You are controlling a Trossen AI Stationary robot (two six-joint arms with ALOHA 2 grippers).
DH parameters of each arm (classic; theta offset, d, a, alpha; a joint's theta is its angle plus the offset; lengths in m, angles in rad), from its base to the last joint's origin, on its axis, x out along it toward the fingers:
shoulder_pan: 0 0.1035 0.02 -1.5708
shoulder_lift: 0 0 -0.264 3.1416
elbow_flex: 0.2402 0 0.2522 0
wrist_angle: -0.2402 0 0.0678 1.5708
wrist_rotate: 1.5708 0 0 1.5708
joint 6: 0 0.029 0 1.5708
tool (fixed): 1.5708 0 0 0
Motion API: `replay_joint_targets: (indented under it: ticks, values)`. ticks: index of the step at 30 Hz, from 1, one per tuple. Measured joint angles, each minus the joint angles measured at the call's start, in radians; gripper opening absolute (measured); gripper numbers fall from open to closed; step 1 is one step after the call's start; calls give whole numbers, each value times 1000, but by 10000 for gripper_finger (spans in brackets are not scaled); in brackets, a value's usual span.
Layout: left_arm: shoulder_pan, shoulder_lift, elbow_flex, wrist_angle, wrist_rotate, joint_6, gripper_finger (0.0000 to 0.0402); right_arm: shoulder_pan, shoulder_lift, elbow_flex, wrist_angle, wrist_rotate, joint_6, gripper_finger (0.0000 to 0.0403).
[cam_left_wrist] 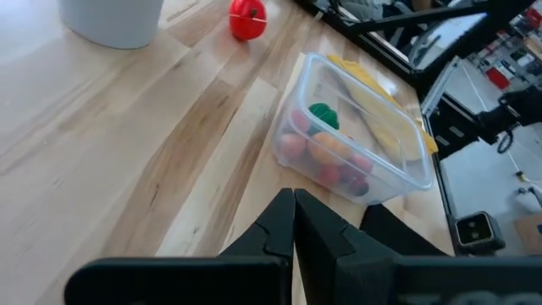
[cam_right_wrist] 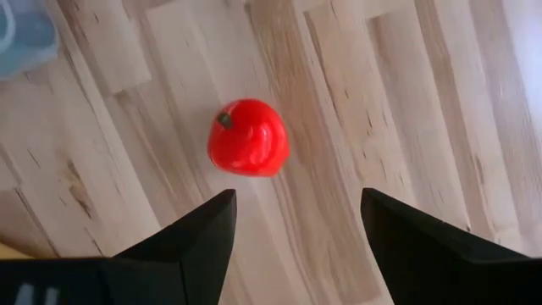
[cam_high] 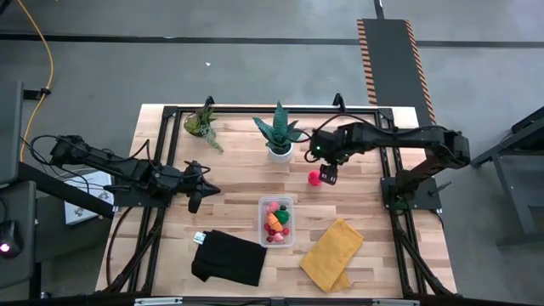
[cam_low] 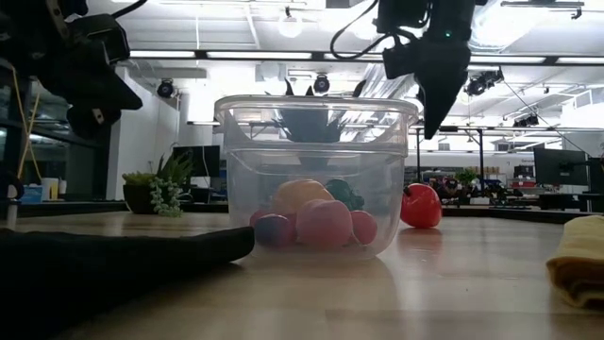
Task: Pick and placing Produce into tupperware
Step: Put the apple into the transparent container
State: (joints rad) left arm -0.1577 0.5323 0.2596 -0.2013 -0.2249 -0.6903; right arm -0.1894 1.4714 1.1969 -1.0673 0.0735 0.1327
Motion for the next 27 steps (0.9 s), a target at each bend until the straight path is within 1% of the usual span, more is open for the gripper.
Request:
replay_joint_targets:
  ticks: [7, 16, 20, 27]
  values:
    - [0, 0, 0, -42, -26, -77, 0, 6, -1, -2, -4, 3, -73, 246]
    - [0, 0, 0, -41, -18, -130, 1, 44, -1, -2, -14, 81, -142, 246]
    - [0, 0, 0, -41, -18, -130, 1, 54, -1, -2, -16, 79, -176, 246]
    - [0, 0, 0, -41, -18, -130, 1, 55, -1, -2, -15, 40, -245, 246]
